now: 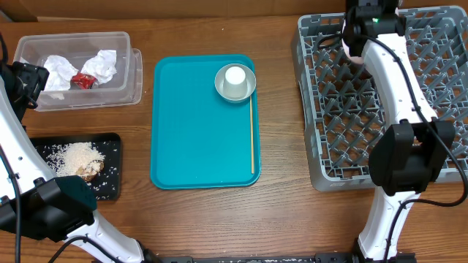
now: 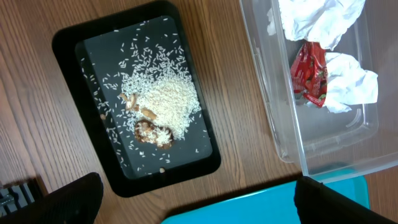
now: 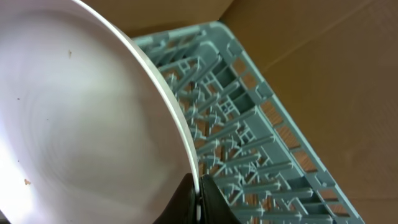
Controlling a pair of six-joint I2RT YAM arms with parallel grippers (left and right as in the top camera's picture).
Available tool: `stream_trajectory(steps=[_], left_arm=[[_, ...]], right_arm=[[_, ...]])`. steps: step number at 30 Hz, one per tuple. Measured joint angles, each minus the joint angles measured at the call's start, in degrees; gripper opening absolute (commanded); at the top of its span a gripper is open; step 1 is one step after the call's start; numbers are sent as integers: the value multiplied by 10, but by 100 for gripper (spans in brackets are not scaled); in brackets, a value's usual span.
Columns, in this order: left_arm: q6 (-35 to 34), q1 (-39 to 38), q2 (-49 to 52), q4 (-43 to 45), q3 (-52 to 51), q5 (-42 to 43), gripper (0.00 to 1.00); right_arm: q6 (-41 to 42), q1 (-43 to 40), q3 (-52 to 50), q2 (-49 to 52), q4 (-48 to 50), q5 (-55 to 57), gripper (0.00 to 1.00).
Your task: Sort waste into correct bins and load items into the dishwasher
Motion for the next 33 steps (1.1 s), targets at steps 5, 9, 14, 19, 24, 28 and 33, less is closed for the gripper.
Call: stream_trajectory(steps=[5,9,14,19,24,28,33], left_arm=[[0,0,0,0,0,0,100],[0,0,0,0,0,0,100],[0,0,0,0,0,0,100],[0,0,0,0,0,0,100],[0,0,0,0,0,0,100],[0,0,0,0,0,0,100],[0,0,0,0,0,0,100]], right_arm=[[16,3,-6,0,-24,-17,56],[21,11,-6,0,-33,-38,100],[23,30,-7,-20,-35,-95,100],[26,45,-7,-92,-36,-246,100],[30,56,-7,-169,6,-492,100],[31,83,-5,-179,50,-623,100],[32,143,-5,-133,51,-634,100]])
